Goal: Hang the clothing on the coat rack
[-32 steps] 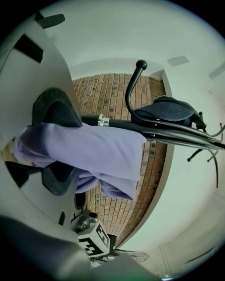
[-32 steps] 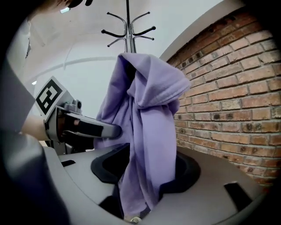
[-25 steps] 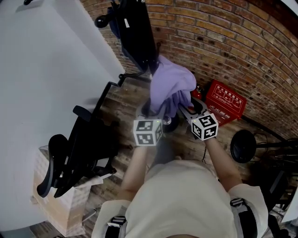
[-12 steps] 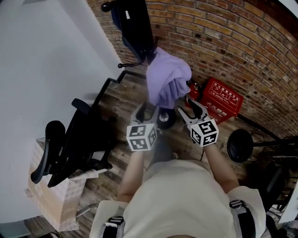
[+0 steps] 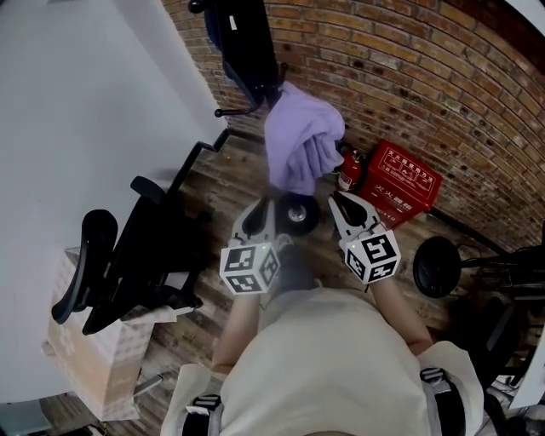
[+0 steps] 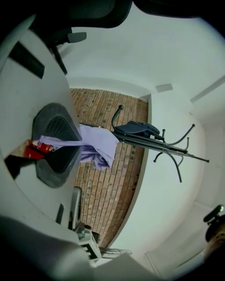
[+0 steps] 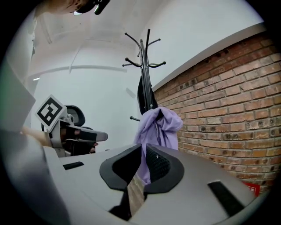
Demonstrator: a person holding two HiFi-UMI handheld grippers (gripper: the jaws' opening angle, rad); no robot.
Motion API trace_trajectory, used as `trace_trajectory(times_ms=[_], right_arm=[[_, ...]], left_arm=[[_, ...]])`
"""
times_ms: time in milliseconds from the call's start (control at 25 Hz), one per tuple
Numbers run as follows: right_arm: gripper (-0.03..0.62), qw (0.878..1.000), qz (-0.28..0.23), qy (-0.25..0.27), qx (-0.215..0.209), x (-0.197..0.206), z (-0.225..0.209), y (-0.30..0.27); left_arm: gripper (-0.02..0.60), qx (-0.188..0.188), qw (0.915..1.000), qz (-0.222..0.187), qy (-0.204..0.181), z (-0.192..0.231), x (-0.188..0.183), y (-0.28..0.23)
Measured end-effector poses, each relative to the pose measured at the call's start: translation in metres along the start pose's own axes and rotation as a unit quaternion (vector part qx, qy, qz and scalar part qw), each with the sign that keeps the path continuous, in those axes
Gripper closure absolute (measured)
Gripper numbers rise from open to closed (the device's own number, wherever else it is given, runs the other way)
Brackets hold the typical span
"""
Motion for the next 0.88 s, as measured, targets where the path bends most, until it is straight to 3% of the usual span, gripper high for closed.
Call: trace_trajectory(times_ms=[880], right_arm=[[0.595, 0.999, -0.016, 0.026, -0.017, -0.018, 0.022, -0.002]], left_arm=[[0.577, 0.015, 0.9995, 0.009, -0.026, -0.005, -0.010, 0.002]])
Point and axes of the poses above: the fingertips, and each gripper's own axes: y backward along the fingers, z to its left, x out of its underside, the point moved 4 cm from there along y, backward along the fingers, and after that the axes turned 11 degrees about -z, right-handed, at the moved point
